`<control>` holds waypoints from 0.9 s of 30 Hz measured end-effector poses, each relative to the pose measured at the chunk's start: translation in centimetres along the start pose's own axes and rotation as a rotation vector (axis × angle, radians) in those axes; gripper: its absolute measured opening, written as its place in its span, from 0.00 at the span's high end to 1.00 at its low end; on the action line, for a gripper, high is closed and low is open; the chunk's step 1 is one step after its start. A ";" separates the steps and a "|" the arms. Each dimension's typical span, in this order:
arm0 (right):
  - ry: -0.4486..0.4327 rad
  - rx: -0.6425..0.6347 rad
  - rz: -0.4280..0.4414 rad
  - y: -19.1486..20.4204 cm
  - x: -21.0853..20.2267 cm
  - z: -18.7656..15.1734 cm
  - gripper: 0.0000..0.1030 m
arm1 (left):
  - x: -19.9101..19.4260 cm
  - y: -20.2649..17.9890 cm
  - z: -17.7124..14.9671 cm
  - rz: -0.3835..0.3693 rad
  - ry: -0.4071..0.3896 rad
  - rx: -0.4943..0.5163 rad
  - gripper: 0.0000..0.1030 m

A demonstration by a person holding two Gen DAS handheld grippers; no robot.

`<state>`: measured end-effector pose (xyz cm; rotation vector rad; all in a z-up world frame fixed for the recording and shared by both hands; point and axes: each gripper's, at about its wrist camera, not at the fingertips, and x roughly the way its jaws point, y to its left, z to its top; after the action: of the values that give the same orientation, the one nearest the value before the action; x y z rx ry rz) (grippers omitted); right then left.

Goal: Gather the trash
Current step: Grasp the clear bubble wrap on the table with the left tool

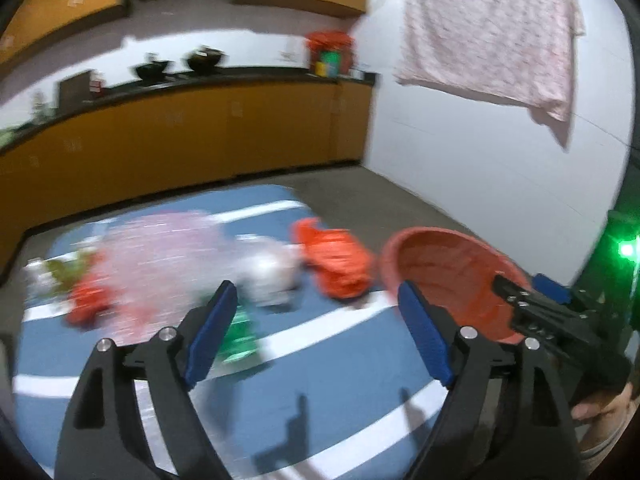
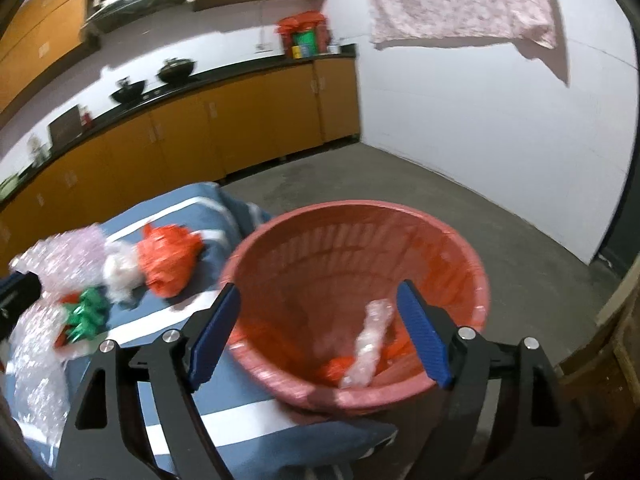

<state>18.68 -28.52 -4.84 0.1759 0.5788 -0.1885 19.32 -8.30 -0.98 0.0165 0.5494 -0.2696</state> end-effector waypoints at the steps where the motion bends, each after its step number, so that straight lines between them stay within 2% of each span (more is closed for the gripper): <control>1: 0.001 -0.011 0.011 0.7 -0.1 -0.2 0.22 | -1.0 1.2 -0.4 0.050 -0.010 -0.010 0.20; 4: 0.009 -0.042 0.049 3.1 -0.4 -0.8 0.22 | -3.1 4.7 -2.0 0.156 -0.012 -0.052 0.19; 7: 0.020 -0.061 0.082 5.0 -0.7 -1.4 0.22 | -3.6 7.3 -3.7 0.223 0.035 -0.097 0.18; 12: 0.013 -0.113 0.107 7.7 -1.9 -2.1 0.22 | -2.7 8.6 -5.0 0.214 0.099 -0.158 0.18; 17: 0.021 -0.124 0.108 8.3 -2.1 -2.5 0.22 | -0.2 7.9 -5.8 0.207 0.158 -0.138 0.20; 19: 0.021 -0.131 0.107 8.5 -2.2 -2.5 0.22 | 0.6 8.2 -6.6 0.198 0.188 -0.148 0.31; 21: 0.019 -0.138 0.106 8.8 -2.3 -2.5 0.22 | 1.1 8.6 -7.1 0.178 0.208 -0.159 0.49; 24: 0.020 -0.142 0.108 9.0 -2.1 -2.5 0.22 | 0.9 8.9 -7.5 0.162 0.206 -0.156 0.67; 27: 0.027 -0.136 0.115 9.2 -1.7 -2.5 0.22 | -0.2 9.3 -7.5 0.136 0.180 -0.158 0.74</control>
<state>18.07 -18.86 -4.89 0.0793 0.6045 -0.0346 17.69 1.38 -7.84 -0.0757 0.7443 -0.0921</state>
